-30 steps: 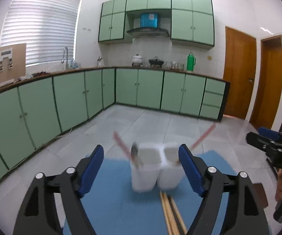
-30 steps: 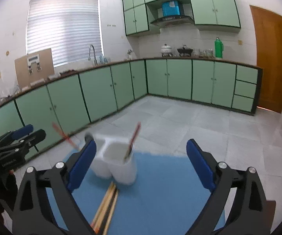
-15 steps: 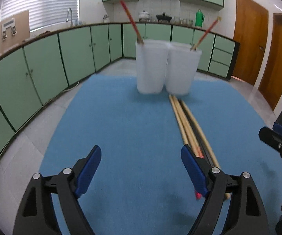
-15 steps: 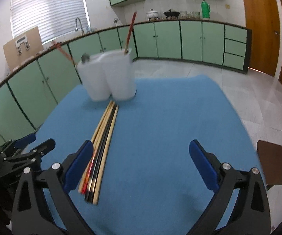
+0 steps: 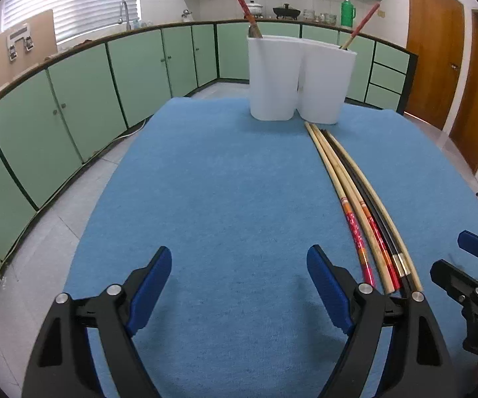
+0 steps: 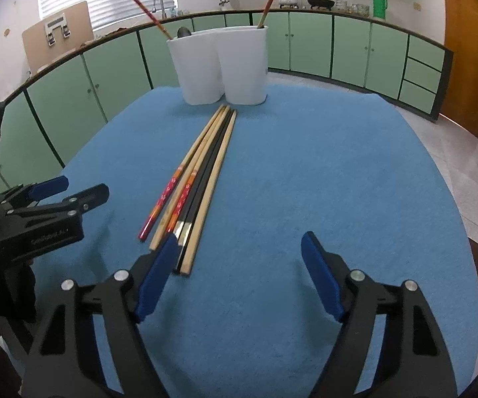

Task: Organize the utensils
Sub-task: 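Grasp a plain wooden chopstick with the right tool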

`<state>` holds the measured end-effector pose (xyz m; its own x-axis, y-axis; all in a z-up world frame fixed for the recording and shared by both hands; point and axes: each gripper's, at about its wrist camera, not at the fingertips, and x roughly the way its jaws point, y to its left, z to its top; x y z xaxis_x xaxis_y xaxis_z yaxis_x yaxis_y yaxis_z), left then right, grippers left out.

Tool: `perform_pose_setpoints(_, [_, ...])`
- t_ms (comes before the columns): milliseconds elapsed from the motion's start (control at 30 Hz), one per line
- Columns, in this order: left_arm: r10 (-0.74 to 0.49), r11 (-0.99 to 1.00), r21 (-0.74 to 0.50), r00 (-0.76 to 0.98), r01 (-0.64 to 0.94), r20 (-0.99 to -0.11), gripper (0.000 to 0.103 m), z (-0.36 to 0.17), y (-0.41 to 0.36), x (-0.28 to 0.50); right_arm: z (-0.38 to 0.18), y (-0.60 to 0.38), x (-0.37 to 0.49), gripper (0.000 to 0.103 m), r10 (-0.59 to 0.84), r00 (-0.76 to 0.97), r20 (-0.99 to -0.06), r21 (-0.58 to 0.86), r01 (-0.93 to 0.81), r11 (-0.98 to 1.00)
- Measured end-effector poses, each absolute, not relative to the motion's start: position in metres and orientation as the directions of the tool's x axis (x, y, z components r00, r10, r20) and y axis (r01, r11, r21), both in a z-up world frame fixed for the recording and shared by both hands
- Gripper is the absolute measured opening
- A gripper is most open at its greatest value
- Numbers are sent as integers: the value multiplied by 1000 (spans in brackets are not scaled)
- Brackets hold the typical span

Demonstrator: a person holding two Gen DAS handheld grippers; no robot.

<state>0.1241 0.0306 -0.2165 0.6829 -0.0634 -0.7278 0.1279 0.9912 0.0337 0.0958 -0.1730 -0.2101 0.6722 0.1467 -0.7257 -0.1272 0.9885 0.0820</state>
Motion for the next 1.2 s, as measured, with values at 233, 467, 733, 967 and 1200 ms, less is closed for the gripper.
perform_pose_setpoints(233, [-65,990,40,680,138,-730,82,-215,27,127,-217,-161,96,57,168,628,-760,62,-187,980])
perform_pose_setpoints(467, [-76,991,19,671,133,-738,82,-216,30,128,-219,-176,99,53,146,619,-772,81,-132,988])
perform_pose_setpoints(733, [-76,989,33,674,147,-735,82,-216,26,128,-220,-178,96,42,164,611,-774,85,-157,984])
perform_pose_setpoints(967, [-91,985,31,668,168,-738,82,-217,20,125,-220,-167,98,7,182,601,-778,74,-201,977])
perform_pose_setpoints(1200, [-131,979,10,664,204,-737,82,-215,10,120,-219,-180,96,6,145,618,-773,81,-130,988])
